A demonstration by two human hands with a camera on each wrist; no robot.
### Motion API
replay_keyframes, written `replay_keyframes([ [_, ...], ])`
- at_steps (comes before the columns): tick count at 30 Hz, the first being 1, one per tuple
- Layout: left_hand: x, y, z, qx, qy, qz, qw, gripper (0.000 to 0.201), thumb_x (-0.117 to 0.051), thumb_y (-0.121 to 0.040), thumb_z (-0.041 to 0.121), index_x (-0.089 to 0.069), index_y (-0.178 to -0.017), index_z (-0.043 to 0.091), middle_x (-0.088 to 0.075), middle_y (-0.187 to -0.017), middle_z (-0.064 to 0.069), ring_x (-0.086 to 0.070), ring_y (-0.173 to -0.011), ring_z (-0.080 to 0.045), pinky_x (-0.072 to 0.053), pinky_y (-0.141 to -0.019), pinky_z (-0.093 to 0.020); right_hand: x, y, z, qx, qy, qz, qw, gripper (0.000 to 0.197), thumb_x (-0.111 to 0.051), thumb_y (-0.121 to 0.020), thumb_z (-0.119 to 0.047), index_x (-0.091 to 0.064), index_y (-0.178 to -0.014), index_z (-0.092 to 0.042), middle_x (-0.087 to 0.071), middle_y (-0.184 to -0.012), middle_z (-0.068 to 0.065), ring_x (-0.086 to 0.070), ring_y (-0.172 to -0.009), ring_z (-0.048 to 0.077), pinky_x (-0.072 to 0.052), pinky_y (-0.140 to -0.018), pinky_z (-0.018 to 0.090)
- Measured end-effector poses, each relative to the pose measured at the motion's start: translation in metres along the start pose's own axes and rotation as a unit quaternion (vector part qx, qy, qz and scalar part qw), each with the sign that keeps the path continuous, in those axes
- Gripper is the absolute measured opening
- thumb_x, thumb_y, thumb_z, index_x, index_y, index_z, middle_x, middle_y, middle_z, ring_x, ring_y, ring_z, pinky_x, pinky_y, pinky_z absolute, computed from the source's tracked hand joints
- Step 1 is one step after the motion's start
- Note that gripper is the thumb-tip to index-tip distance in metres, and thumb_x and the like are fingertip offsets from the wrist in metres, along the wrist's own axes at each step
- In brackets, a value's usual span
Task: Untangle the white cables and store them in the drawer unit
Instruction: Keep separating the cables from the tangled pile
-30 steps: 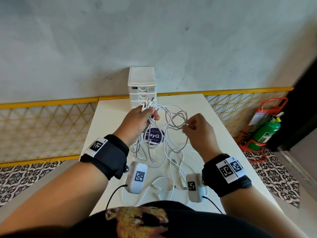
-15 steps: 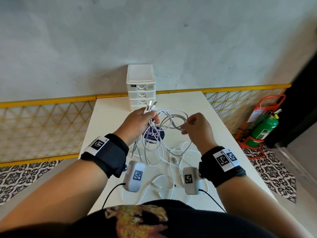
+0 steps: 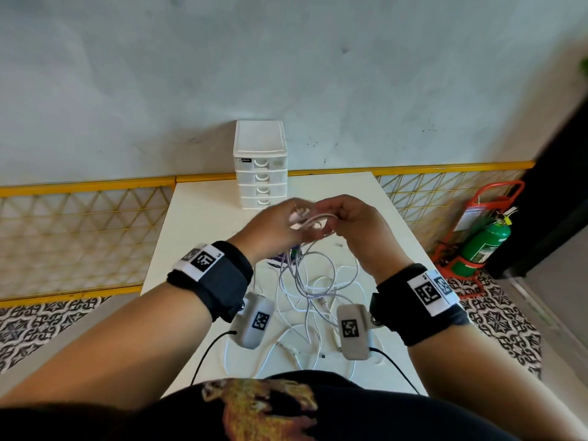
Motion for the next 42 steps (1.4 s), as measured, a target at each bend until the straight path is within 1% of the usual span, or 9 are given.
replay_keyframes([
  [9,0.042,-0.007,-0.026,0.038,0.098,0.074,0.992,0.026,-0.072,-0.085,0.037,-0.067,-0.080,0.012,-0.071,-0.079,0.003,-0.062,-0.074,-0.005,-0.042,-0.068,-0.023,0.077,-0.005,-0.010,0.004,0.367,0.091,0.926,0.019,-0.075,-0.079,-0.028,-0.061,-0.078,-0.015,-0.046,-0.070,-0.008,-0.043,-0.060,0.003,-0.030,-0.053,0.013],
  [13,0.057,-0.012,-0.023,0.017,0.066,0.093,0.993,0.020,-0.070,-0.087,0.034,-0.069,-0.081,0.015,-0.071,-0.079,0.010,-0.057,-0.068,0.013,-0.039,-0.064,-0.005,0.103,-0.005,0.013,-0.109,0.240,0.105,0.959,0.034,-0.062,-0.090,-0.032,-0.060,-0.067,-0.006,-0.050,-0.058,0.002,-0.039,-0.053,0.016,-0.031,-0.052,0.026],
  [19,0.097,-0.012,-0.044,0.043,0.094,0.270,0.957,0.020,-0.056,-0.094,0.033,-0.056,-0.087,0.015,-0.057,-0.060,0.009,-0.041,-0.041,0.003,-0.034,-0.054,-0.027,0.108,0.012,0.040,-0.225,-0.143,-0.024,0.964,0.058,-0.031,-0.099,-0.049,-0.069,-0.102,-0.005,-0.045,-0.045,0.011,-0.025,-0.032,0.017,-0.039,-0.049,0.028],
  [24,0.048,-0.016,-0.023,0.017,0.138,0.156,0.978,0.027,-0.052,-0.097,0.042,-0.061,-0.095,0.017,-0.075,-0.079,0.007,-0.045,-0.045,0.010,-0.034,-0.057,-0.028,0.064,0.007,0.027,-0.252,-0.183,-0.173,0.934,0.100,-0.016,-0.070,-0.083,-0.055,-0.132,-0.016,-0.063,-0.111,0.034,-0.033,-0.031,0.020,-0.036,-0.044,0.028],
  [28,0.026,-0.004,-0.028,0.040,0.131,0.132,0.982,0.037,-0.046,-0.099,0.046,-0.065,-0.092,0.014,-0.064,-0.054,0.015,-0.045,-0.042,0.008,-0.032,-0.057,-0.028,0.067,-0.009,0.020,-0.210,-0.235,-0.105,0.943,0.097,-0.021,-0.069,-0.083,-0.056,-0.128,-0.013,-0.069,-0.099,0.027,-0.034,-0.034,0.019,-0.035,-0.046,0.024],
  [32,0.055,0.000,-0.047,0.060,0.248,0.204,0.945,0.039,-0.048,-0.098,0.047,-0.050,-0.068,0.022,-0.049,-0.053,0.007,-0.034,-0.041,-0.005,-0.026,-0.047,-0.024,0.126,-0.035,0.041,-0.222,0.299,0.097,0.923,0.075,-0.071,-0.082,-0.042,-0.037,-0.141,-0.010,-0.061,-0.111,0.019,-0.061,-0.090,0.033,-0.050,-0.079,0.041],
  [34,0.063,-0.003,-0.042,0.062,0.343,0.215,0.912,0.042,-0.046,-0.100,0.044,-0.044,-0.065,0.021,-0.040,-0.050,0.007,-0.028,-0.041,-0.007,-0.023,-0.042,-0.020,0.121,-0.034,0.052,-0.218,0.465,0.020,0.858,0.112,-0.086,-0.066,-0.029,-0.013,-0.151,-0.021,-0.038,-0.140,0.023,-0.043,-0.126,0.039,-0.038,-0.105,0.048],
  [36,0.063,-0.008,-0.026,0.039,0.414,0.194,0.889,0.043,-0.041,-0.102,0.043,-0.040,-0.065,0.021,-0.033,-0.048,0.007,-0.023,-0.040,-0.007,-0.016,-0.041,-0.020,0.086,-0.026,0.045,-0.177,0.413,-0.076,0.890,0.123,-0.089,-0.063,-0.025,-0.005,-0.153,-0.026,-0.028,-0.151,0.016,-0.032,-0.138,0.031,-0.030,-0.109,0.039],
  [42,0.068,-0.003,0.018,-0.012,0.579,0.132,0.804,0.046,-0.031,-0.101,0.050,-0.040,-0.067,0.020,-0.028,-0.046,0.009,-0.020,-0.036,-0.005,-0.017,-0.034,-0.018,-0.082,0.006,-0.002,-0.036,0.141,-0.313,0.939,0.064,-0.070,-0.086,-0.031,-0.039,-0.141,-0.027,-0.052,-0.134,-0.015,-0.049,-0.116,-0.006,-0.036,-0.089,0.006],
])
Point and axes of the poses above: each hand's wrist, its own y-axis away from the middle knuckle, its own x-axis out of the back of the hand, z = x × y, the point moved 6 cm from there along -y, towards the middle knuckle
